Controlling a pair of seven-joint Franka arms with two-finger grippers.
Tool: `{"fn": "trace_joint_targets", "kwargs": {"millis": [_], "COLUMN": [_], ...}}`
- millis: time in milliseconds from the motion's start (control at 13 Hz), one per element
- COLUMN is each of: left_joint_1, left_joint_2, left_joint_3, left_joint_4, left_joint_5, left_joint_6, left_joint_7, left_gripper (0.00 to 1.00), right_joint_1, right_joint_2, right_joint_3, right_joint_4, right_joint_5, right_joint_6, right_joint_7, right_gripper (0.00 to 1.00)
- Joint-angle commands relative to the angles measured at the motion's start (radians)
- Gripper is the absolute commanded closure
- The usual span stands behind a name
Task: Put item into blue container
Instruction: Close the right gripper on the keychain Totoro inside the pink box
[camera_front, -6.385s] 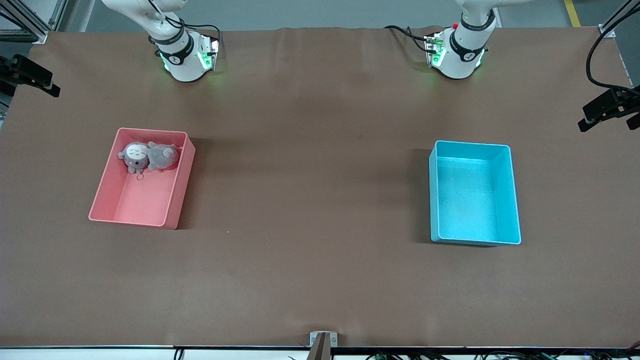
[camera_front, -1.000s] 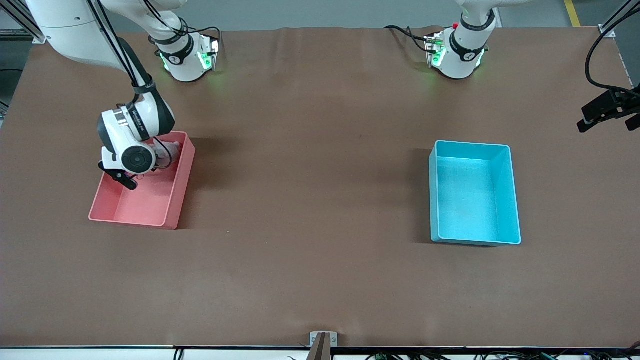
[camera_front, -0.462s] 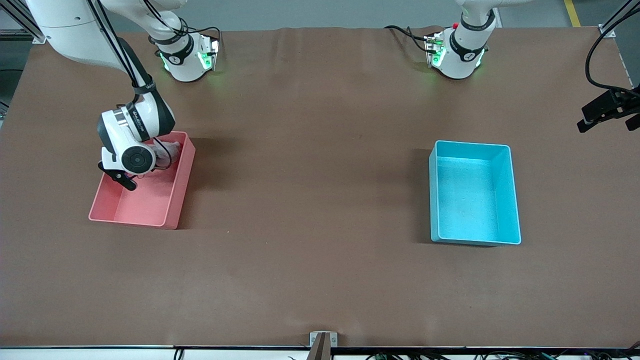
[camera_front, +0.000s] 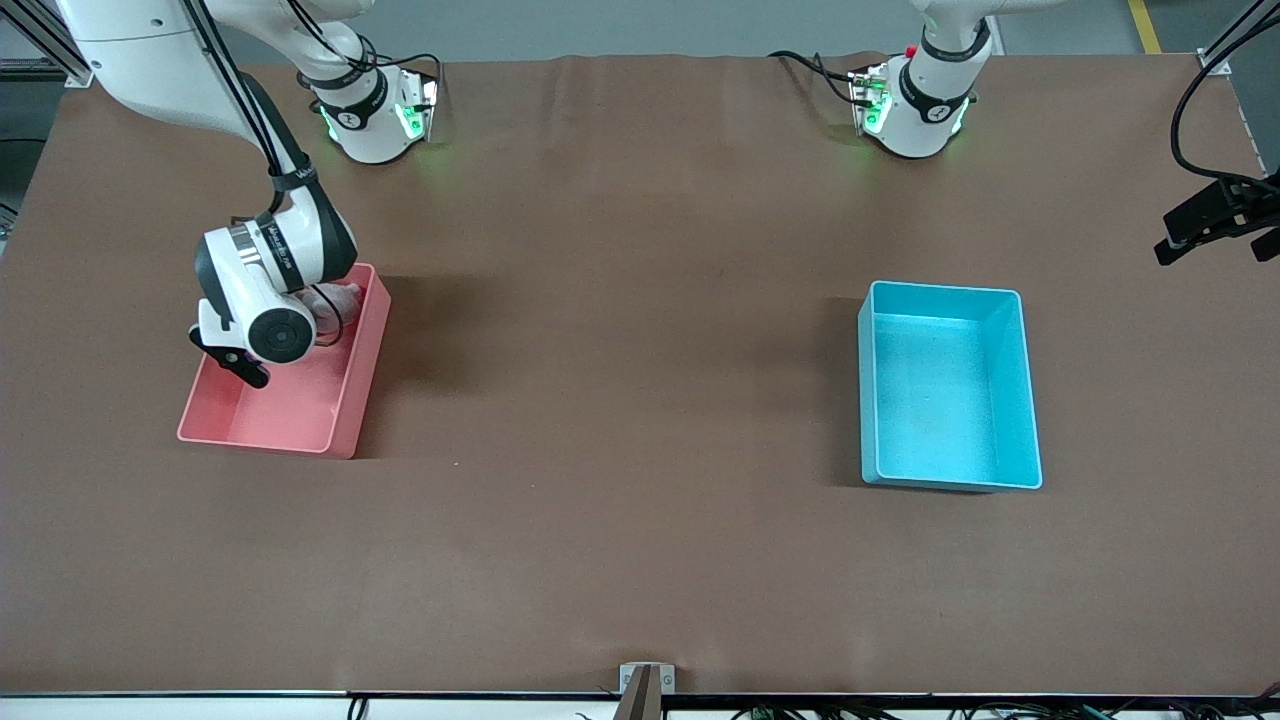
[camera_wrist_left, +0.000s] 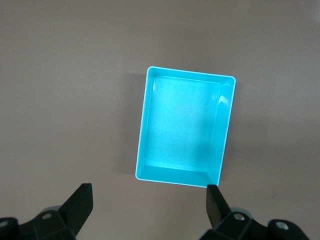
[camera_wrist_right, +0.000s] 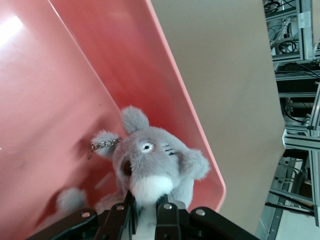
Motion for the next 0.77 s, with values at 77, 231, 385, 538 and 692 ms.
{"fn": "trace_joint_targets", "kwargs": {"millis": [77,231,385,538,692], "left_joint_1": [0.0,0.0,-0.006,-0.003,-0.007], "left_joint_2": [-0.004,-0.004,-0.004,-0.004,-0.002], "left_joint_3": [0.0,0.0,0.0,-0.002,-0.002], "left_joint_4": [0.002,0.005,0.005,0.005,0.004], "left_joint_5": [0.007,0.008,0.008,0.007,0.007], "left_joint_6": [-0.003,-0.003,-0.003,-0.003,-0.003], "left_joint_7": [0.005,0.001,-0.007,-0.005,0.001], "left_gripper": [0.0,0.0,0.0,0.0,0.0], "right_joint_1": [0.005,0.005,0.002,0.004,0.008], "right_joint_2": [0.0,0.001,0.0,0.0,-0.012], "right_joint_3": [0.062,0.074,0.074,0.073,0.086], "right_joint_4": [0.138,0.242,0.335,0.408,0.48], "right_joint_5": [0.073,0.106,0.192,0.276,0.341], "right_joint_6": [-0.19,-0.296,-0.341,-0.375,-0.413], "right_joint_7": [-0.013,-0.087,-0.138,-0.14,-0.14], "right_gripper": [1.0,1.0,0.99,0.99,0.99]}}
